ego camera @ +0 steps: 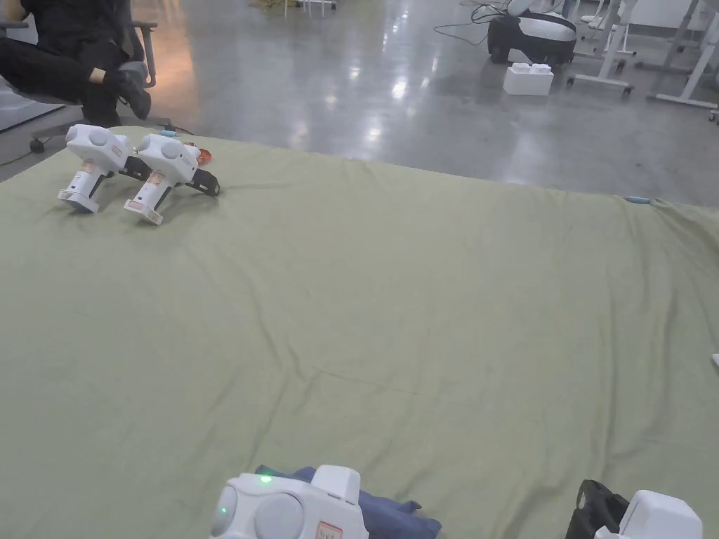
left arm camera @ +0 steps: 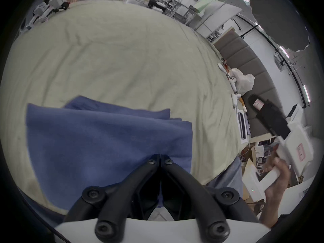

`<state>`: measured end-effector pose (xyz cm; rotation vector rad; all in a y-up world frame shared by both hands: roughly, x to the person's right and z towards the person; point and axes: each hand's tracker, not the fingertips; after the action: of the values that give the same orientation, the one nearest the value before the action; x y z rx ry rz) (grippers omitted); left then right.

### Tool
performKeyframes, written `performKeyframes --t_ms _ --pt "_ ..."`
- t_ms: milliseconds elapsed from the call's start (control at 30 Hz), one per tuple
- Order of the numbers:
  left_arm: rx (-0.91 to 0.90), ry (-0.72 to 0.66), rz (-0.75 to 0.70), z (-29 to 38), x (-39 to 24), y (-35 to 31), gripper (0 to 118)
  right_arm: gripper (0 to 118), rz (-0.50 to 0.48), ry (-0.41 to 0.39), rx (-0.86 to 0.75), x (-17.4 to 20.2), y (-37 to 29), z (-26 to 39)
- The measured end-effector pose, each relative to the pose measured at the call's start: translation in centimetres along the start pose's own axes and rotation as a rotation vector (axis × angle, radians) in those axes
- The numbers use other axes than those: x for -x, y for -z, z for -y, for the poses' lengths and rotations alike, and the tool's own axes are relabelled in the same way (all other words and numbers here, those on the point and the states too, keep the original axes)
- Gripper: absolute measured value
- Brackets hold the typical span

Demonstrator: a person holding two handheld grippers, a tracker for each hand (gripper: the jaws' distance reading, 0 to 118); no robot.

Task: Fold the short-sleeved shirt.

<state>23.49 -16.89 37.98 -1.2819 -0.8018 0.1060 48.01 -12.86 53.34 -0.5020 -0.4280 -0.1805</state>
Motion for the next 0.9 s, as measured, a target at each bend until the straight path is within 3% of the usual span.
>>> performKeyframes --t_ms 267,400,500,733,900 --pt "-0.064 -0.012 0.023 1.2 0.8 1.6 1 1 -0.004 -0.008 -0.013 0.4 -0.3 -0.3" --pt "-0.103 0.007 0.057 0.6 0.9 -1.1 1 1 -0.018 -0.015 -0.04 1.2 -0.5 -0.7" --pt "-0.243 0.076 0.04 -0.6 0.5 -4.4 1 1 -0.02 -0.023 -0.087 2.1 -0.7 -1.5" --pt "-0.719 0.305 -0.268 -3.1 -1.6 -10.5 1 1 -0.01 -0.046 -0.23 5.0 -1.0 -4.8" --pt "-1.032 0.348 -0.473 -3.5 -2.3 -13.0 2 1 0.039 -0.062 -0.341 6.4 -1.5 -7.2"
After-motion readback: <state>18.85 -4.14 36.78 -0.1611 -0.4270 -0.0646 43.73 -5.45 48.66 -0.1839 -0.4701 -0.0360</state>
